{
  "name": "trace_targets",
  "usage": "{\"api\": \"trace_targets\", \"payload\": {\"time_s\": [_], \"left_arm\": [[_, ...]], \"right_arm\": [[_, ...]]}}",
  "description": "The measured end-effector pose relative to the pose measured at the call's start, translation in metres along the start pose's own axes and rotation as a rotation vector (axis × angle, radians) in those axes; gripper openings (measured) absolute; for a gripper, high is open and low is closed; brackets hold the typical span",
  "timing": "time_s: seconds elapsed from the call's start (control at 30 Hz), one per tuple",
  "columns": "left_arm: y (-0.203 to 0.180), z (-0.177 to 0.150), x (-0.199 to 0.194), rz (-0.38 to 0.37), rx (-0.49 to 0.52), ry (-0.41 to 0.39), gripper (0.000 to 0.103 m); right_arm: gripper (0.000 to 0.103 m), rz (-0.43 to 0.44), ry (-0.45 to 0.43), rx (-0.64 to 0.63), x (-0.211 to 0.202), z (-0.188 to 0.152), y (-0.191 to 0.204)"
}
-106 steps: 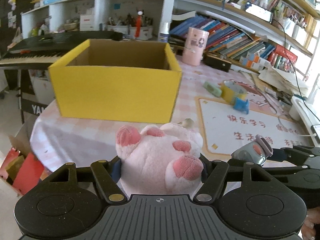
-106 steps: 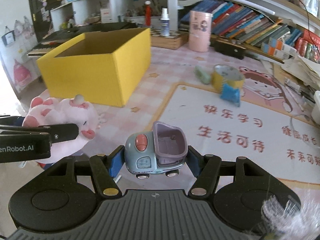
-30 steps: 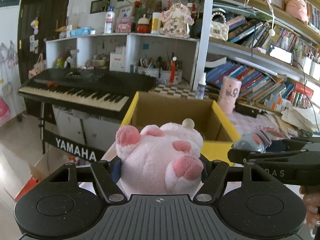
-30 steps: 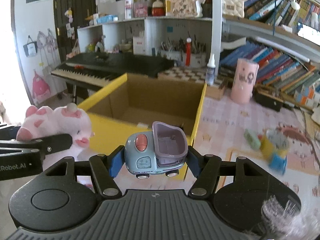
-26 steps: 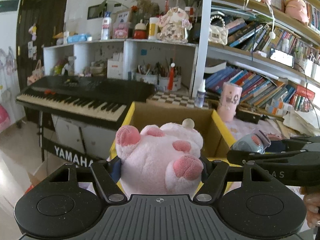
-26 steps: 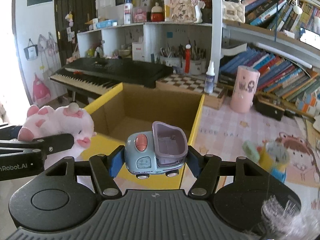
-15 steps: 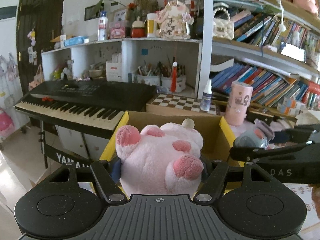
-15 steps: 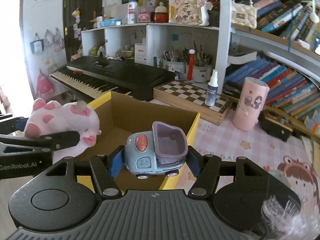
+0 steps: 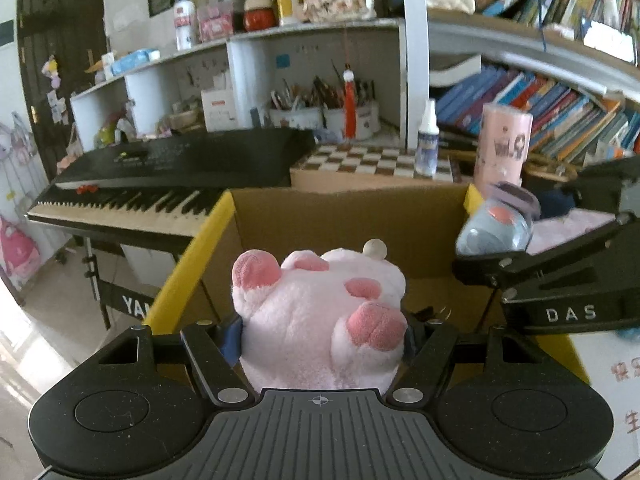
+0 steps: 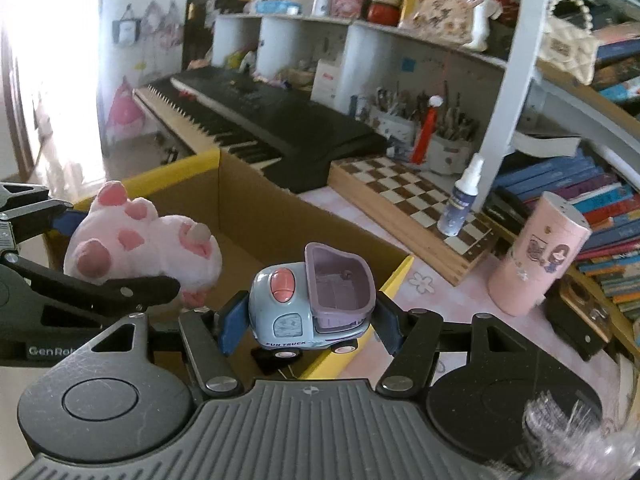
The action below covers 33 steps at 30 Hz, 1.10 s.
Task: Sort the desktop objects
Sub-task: 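Lower both tools into the yellow box and open them to release the toys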
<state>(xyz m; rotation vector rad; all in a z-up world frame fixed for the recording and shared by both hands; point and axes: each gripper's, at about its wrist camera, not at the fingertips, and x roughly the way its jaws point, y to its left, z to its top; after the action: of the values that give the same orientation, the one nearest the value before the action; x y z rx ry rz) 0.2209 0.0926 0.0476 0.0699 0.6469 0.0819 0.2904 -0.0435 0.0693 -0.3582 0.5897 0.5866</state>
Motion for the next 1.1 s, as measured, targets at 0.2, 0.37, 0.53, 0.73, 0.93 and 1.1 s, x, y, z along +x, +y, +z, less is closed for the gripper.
{"api": "trace_targets", "payload": {"time_s": [0.2,0.37,0.53,0.73,0.93,1.1], "left_arm": [[-0.006,-0.004,0.017,0.011,0.02,0.064,0.076],[-0.01,-0.01,0.023,0.022,0.046,0.087,0.077],[-0.015,-0.008,0.023,0.057,0.071,0.066,0.091],[-0.016,-0.007,0.023,0.07,0.083,0.063,0.094],[-0.016,-0.008,0.022,0.073,0.075,0.062,0.095],[-0.015,-0.006,0.02,0.073,0.056,0.05,0.095]], "right_arm": [[0.062,0.013,0.004,-0.146,0.019,0.004,-0.001],[0.062,0.057,0.039,-0.242,0.039,0.008,0.0],[0.062,0.107,0.101,-0.341,0.057,0.008,0.005],[0.062,0.15,0.176,-0.424,0.075,0.008,0.013],[0.062,0.164,0.221,-0.452,0.085,0.006,0.017],[0.068,0.152,0.193,-0.433,0.079,0.008,0.015]]}}
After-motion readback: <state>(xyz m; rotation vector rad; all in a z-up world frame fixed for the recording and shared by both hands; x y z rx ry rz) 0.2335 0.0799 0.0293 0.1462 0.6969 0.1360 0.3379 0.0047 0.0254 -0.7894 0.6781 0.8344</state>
